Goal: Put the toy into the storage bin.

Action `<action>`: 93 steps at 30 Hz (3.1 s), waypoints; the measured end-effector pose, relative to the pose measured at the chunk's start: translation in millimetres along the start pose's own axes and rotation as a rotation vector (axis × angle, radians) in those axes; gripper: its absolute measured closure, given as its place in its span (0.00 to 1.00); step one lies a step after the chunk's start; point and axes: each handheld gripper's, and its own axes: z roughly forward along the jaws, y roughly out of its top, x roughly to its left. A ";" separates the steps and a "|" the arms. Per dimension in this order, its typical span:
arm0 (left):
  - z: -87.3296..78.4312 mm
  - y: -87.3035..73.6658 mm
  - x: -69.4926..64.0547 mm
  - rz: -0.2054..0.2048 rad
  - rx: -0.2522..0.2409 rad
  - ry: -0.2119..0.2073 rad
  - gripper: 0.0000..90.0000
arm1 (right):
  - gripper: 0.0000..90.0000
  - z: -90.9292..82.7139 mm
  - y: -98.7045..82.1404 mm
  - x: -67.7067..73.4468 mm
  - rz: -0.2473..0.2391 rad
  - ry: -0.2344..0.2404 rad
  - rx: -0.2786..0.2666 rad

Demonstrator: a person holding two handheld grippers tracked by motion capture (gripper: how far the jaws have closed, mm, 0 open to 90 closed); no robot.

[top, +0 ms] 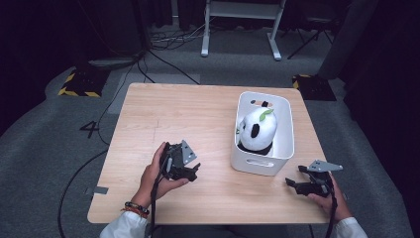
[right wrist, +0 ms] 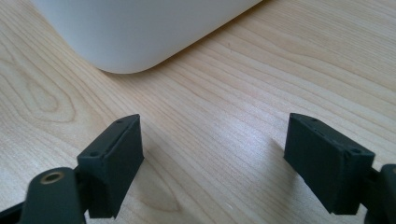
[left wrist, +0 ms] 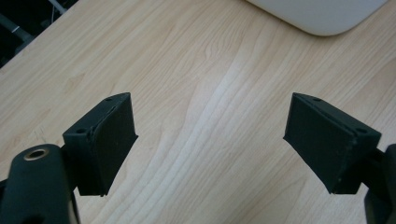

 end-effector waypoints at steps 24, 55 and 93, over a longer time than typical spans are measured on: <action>14.8 -48.3 6.1 -0.060 0.079 -0.015 0.18 | 0.21 0.0 0.0 0.1 0.000 -0.001 0.000; 15.9 -107.0 17.1 -0.306 0.042 -0.107 0.17 | 0.21 0.0 0.0 0.2 0.000 -0.004 0.001; 1.8 -124.1 22.1 -0.327 0.041 -0.094 0.17 | 0.21 0.0 0.0 0.0 -0.005 -0.001 0.002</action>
